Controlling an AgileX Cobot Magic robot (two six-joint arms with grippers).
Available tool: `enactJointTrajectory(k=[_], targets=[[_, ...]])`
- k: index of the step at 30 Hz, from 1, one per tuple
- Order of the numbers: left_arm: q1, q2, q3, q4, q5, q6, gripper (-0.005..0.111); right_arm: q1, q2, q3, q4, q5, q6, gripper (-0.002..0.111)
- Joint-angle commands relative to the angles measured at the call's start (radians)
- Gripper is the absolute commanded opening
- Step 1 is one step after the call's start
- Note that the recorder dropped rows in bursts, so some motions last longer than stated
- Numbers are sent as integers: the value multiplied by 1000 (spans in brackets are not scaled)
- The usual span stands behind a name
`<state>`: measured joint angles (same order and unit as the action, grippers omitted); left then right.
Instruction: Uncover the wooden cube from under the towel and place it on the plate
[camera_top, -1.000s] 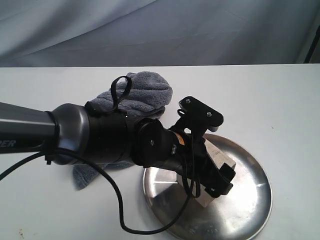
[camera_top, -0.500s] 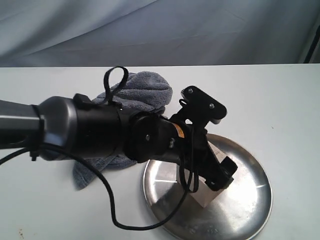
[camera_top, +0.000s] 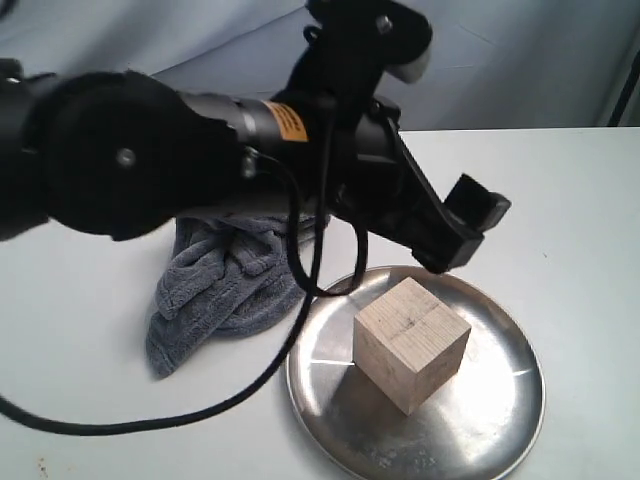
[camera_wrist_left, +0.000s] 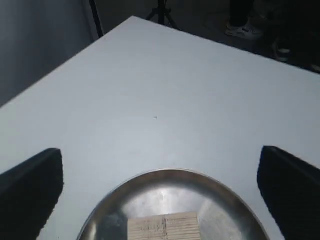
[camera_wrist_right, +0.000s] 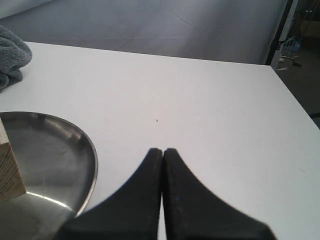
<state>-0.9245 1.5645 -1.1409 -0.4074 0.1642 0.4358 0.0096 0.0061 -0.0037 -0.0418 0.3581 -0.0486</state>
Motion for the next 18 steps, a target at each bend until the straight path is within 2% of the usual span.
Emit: enactJointTrajectory(k=[1,4,6,12,18], targets=[[-5,-86,-4,3,47,-12,104,2,-6,4,5,-9,-3,0],[-5,-139,-4,55,87,-48,104,2,-6,4,5,-9,-3,0],[-5,-164,-4,180,127,-158,104,2,-6,4,5,-9,-3,0],[-5,-218,4,775,290,-711,104,2,-6,4,5,-9,-3,0],[-5,-333,138,1208,283,-1112,104,2,-6,4,5,-9,-3,0]])
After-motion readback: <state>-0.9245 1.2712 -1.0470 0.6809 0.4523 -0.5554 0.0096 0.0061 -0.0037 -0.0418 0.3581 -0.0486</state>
